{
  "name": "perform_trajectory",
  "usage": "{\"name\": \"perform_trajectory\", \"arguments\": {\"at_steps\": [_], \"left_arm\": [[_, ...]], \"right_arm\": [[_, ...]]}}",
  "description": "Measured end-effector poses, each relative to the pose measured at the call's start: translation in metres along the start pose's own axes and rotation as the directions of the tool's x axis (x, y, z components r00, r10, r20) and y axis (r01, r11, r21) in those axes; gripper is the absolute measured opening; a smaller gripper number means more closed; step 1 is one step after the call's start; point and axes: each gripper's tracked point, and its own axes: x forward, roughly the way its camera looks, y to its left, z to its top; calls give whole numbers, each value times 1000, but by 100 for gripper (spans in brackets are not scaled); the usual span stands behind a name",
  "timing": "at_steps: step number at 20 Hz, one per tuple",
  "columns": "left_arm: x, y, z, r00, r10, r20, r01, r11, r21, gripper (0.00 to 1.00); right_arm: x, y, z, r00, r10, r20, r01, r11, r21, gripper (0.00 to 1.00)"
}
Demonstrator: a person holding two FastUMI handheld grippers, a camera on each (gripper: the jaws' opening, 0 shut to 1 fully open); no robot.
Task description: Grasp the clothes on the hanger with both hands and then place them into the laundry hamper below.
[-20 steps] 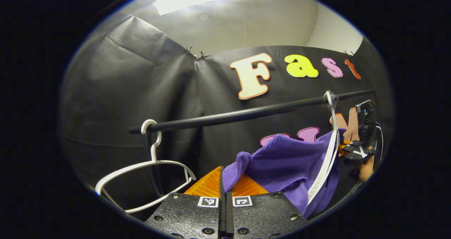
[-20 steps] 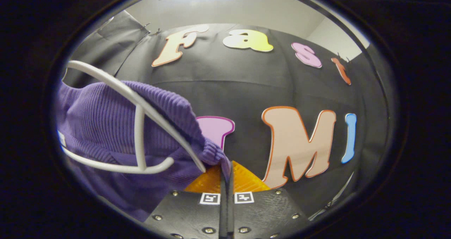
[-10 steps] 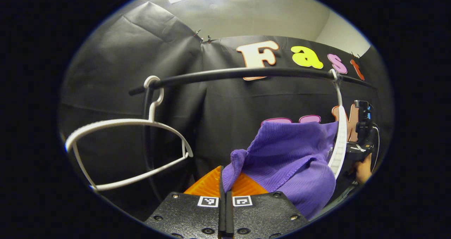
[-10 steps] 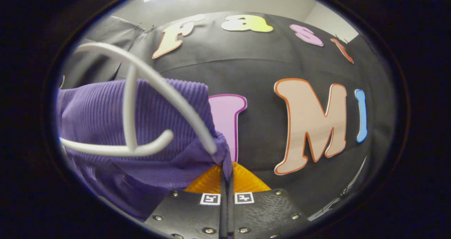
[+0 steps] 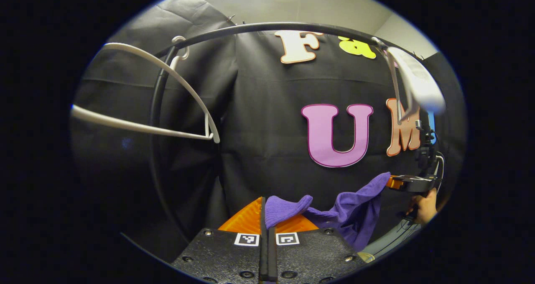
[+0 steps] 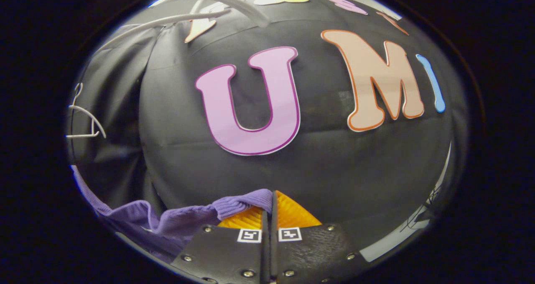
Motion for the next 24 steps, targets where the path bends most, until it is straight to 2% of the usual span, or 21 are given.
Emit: {"name": "perform_trajectory", "arguments": {"at_steps": [4, 7, 13, 18, 19, 20, 24], "left_arm": [[-8, 7, -4, 1000, 16, -8, -17, 1000, -11, 0], [-22, 6, 10, 1000, 19, 13, -19, 1000, -17, 0], [-74, -8, 34, 997, 2, 75, 0, 1000, -22, 0], [-97, -50, 51, 994, -57, 97, 60, 998, -28, 0], [-101, -57, 53, 993, -62, 102, 66, 997, -36, 0], [-104, -66, 56, 991, -77, 106, 82, 996, -40, 0], [-114, -111, 61, 983, -138, 122, 142, 989, -30, 0]], "right_arm": [[-48, 13, 3, 999, 18, 30, -17, 999, -34, 1], [-82, 22, 17, 998, 35, 49, -33, 999, -34, 1], [-158, 38, 58, 989, 74, 128, -71, 997, -28, 1], [-219, 40, 85, 977, 95, 192, -91, 995, -30, 0], [-228, 40, 87, 975, 100, 198, -96, 995, -28, 5], [-236, 39, 88, 975, 107, 196, -104, 994, -26, 1], [-264, 36, 89, 972, 117, 206, -111, 993, -41, 1]]}}
